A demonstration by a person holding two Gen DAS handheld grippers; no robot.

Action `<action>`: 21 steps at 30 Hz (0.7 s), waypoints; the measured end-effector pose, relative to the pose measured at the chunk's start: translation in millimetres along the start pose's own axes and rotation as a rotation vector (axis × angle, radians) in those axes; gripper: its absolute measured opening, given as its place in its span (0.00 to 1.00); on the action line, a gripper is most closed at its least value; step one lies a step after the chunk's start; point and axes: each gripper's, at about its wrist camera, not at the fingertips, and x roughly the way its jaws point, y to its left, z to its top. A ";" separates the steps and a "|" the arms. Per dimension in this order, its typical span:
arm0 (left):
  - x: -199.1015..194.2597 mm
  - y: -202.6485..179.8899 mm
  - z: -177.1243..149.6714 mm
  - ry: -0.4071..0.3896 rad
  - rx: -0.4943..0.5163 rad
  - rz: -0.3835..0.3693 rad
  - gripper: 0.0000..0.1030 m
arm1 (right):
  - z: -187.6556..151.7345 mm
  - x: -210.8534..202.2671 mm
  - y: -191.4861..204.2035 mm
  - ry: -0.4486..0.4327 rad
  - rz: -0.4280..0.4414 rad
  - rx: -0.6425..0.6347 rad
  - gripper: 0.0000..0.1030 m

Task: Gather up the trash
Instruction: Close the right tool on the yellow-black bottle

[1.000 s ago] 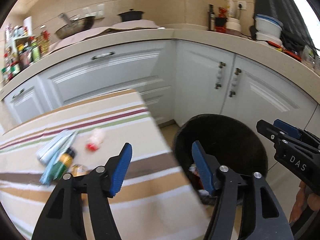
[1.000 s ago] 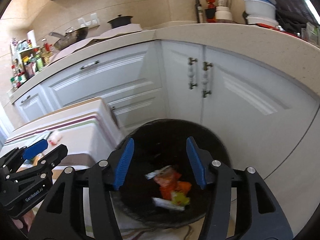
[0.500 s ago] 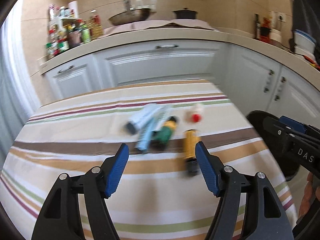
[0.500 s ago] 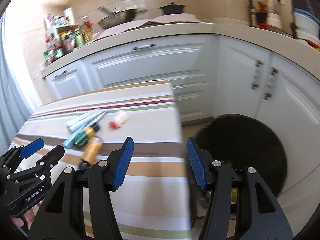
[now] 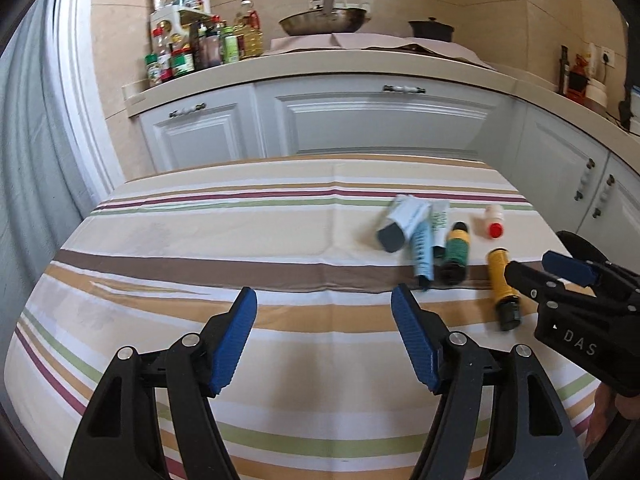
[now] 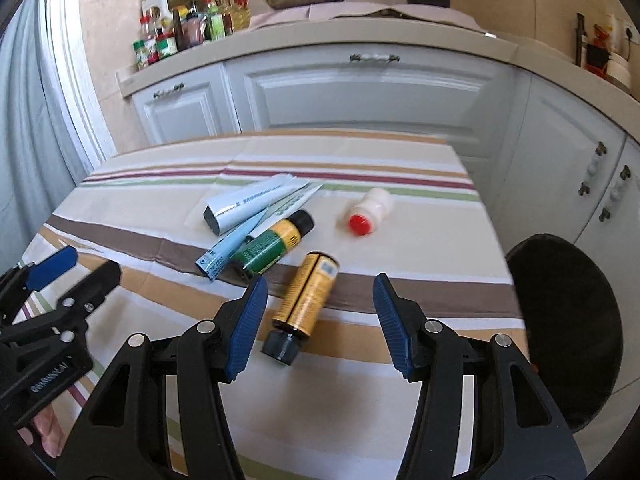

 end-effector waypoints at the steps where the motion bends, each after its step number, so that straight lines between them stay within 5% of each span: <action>1: 1.0 3.9 -0.2 0.001 -0.004 0.005 0.66 | 0.3 2.2 1.4 0.007 -0.002 0.000 0.52; 8: 6.5 21.1 -0.8 0.011 -0.036 0.011 0.66 | 4.6 20.8 4.6 0.068 -0.019 0.011 0.50; 12: 6.4 18.1 0.4 0.008 -0.032 -0.006 0.66 | 3.7 27.1 2.9 0.100 -0.003 0.014 0.27; 21: 5.3 -8.0 7.4 -0.004 0.009 -0.057 0.66 | 3.9 14.0 -5.6 0.059 -0.018 -0.015 0.25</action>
